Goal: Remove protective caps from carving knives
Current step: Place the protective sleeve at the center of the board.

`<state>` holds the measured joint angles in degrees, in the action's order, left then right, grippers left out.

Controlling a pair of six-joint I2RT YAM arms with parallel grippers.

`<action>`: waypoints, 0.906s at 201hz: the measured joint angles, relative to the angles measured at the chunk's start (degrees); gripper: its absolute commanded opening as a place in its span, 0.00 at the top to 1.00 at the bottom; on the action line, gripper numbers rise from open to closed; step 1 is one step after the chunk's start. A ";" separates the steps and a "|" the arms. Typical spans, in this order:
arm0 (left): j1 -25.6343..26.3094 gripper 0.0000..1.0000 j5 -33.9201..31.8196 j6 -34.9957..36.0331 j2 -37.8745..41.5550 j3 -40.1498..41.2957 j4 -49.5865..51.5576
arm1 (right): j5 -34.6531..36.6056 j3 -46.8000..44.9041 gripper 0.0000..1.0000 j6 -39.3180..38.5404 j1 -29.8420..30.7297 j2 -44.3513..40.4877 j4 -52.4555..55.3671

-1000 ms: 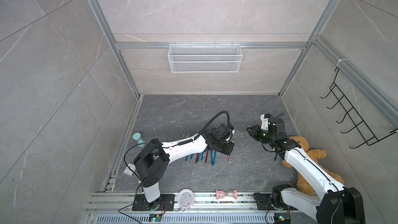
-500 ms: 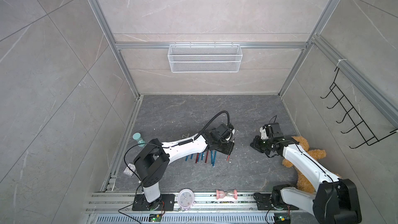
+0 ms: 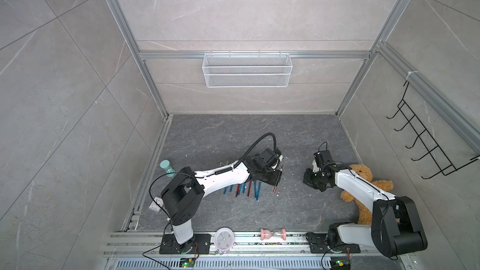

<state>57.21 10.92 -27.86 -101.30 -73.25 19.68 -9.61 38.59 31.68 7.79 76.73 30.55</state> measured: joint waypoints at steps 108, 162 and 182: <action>-0.26 1.00 0.22 0.02 0.00 0.09 -0.24 | -0.09 -2.64 0.80 0.59 0.00 1.99 -2.75; -0.26 1.00 0.20 0.00 0.00 0.09 -0.26 | -0.70 -2.75 0.71 1.31 0.00 1.95 -4.22; -0.26 1.00 0.20 0.00 0.00 0.09 -0.28 | -0.87 -2.75 0.69 1.29 0.00 1.90 -4.26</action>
<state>56.95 11.11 -27.86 -101.30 -73.17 19.40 -10.48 35.83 32.97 7.79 78.63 26.28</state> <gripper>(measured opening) 0.073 0.300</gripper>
